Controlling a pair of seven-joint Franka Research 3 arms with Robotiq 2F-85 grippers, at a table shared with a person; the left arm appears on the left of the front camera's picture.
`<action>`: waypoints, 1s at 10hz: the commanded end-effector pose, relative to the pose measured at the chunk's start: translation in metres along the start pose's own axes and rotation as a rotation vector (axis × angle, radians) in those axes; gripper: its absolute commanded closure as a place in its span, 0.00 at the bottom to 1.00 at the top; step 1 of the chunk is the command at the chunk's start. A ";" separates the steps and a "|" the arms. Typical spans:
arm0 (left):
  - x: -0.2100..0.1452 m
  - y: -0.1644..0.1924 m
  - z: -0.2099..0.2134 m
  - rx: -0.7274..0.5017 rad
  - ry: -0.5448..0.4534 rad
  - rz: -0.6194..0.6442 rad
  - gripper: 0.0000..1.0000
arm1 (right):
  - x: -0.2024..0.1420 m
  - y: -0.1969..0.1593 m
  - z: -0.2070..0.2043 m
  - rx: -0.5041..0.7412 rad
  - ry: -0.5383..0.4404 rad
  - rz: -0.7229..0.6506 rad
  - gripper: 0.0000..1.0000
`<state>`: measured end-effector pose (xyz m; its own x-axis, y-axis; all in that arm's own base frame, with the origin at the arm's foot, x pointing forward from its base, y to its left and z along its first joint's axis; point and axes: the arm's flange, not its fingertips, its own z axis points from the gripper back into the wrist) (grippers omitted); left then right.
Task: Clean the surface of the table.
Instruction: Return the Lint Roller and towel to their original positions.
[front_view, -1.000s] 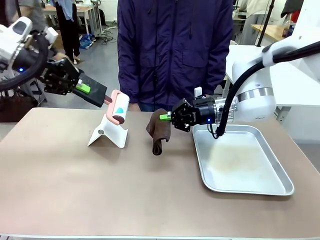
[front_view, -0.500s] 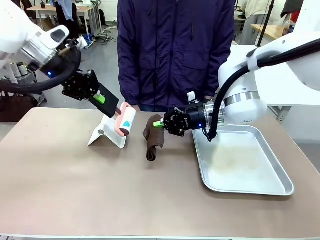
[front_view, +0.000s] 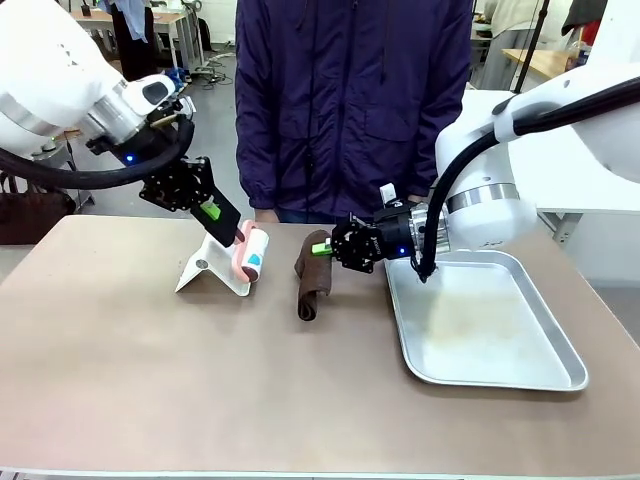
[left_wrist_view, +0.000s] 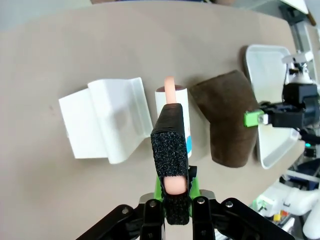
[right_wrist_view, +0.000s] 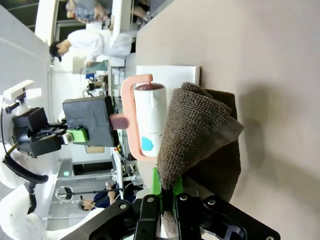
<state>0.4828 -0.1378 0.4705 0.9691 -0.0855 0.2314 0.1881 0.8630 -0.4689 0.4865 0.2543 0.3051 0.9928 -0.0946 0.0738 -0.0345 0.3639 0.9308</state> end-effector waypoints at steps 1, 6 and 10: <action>0.011 -0.009 -0.005 0.046 -0.036 0.056 0.80 | -0.004 0.001 -0.002 0.008 -0.054 -0.017 0.91; 0.018 0.009 -0.020 0.080 -0.008 0.129 0.80 | -0.003 -0.004 0.003 0.021 -0.074 -0.024 0.91; 0.022 0.022 -0.031 0.063 0.030 0.141 0.80 | -0.005 -0.003 0.001 0.013 -0.074 -0.015 0.91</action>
<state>0.5079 -0.1380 0.4334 0.9873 0.0155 0.1581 0.0565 0.8957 -0.4410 0.4879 0.2507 0.3036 0.9884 -0.1396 0.0606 -0.0070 0.3561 0.9344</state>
